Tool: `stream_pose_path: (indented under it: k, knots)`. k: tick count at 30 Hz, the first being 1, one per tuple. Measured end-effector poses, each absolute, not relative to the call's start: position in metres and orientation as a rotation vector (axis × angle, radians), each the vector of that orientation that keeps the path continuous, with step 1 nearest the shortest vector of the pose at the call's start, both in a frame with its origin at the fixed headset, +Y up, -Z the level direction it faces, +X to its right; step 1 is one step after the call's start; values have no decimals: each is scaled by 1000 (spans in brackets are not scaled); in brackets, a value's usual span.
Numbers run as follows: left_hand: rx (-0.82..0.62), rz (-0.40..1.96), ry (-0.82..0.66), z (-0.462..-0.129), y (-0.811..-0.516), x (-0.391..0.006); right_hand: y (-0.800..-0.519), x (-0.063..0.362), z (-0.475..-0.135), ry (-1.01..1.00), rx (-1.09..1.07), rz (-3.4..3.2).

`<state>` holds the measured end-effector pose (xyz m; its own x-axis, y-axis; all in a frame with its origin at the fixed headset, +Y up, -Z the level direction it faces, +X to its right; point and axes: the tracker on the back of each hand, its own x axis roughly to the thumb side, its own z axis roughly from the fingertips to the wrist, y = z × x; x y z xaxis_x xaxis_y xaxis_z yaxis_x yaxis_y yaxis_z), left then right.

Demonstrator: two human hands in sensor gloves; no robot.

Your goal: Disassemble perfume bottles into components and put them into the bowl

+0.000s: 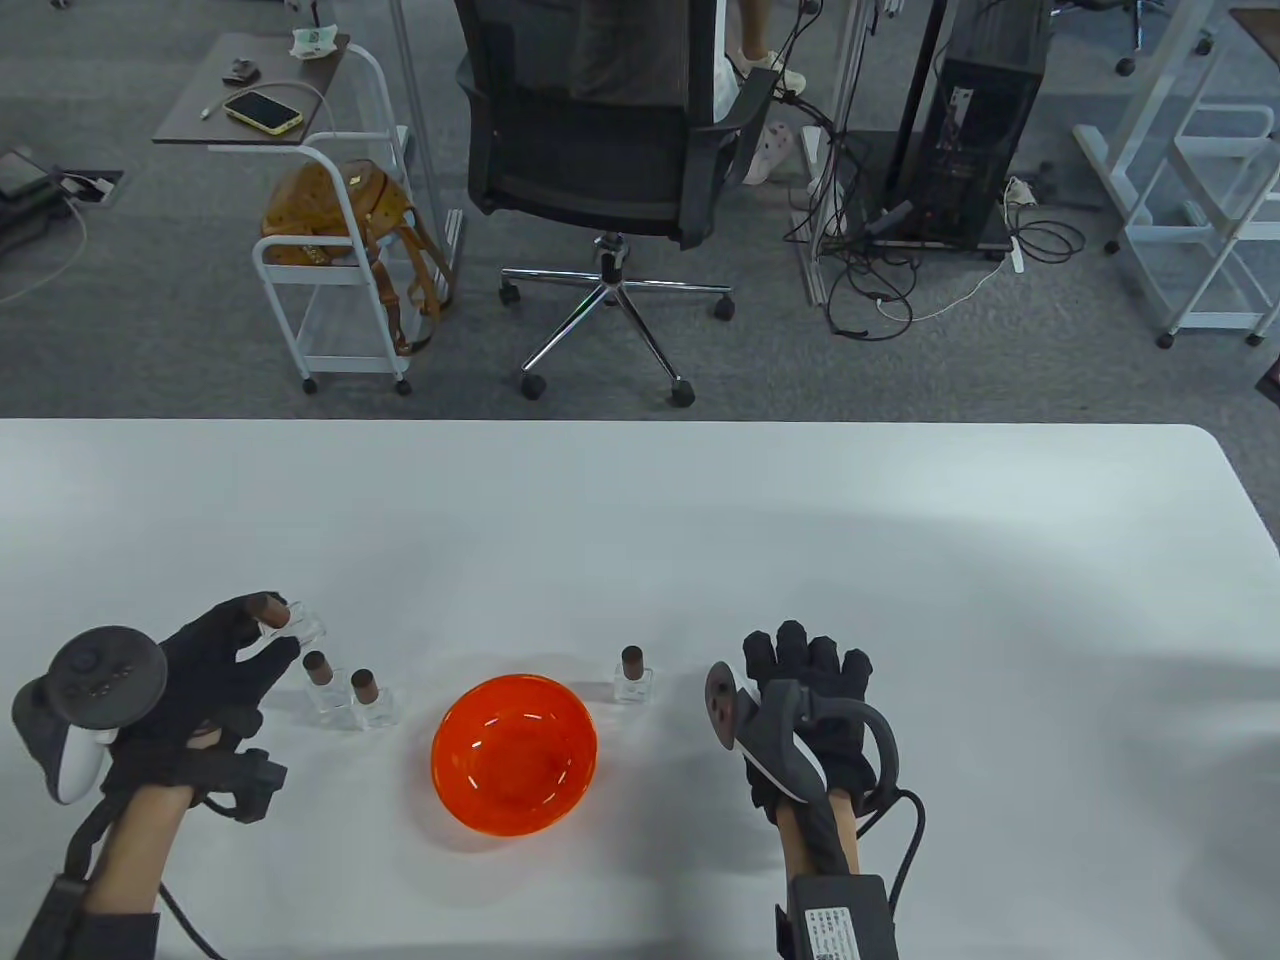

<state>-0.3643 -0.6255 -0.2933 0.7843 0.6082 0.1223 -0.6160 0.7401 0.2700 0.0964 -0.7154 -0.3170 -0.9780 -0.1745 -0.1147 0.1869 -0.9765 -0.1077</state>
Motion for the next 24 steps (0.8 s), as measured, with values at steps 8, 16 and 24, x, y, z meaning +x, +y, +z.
stream_pose_path:
  k: [8, 16, 24]
  knots:
    - [289, 656, -240, -279, -613, -279, -712, 98, -313, 169, 174, -2992]
    - [178, 653, -305, -275, -673, -244, -716, 100, -314, 122, 176, -2998]
    - [98, 624, -308, -275, -694, -238, -688, 88, -306, 445, 194, -3039]
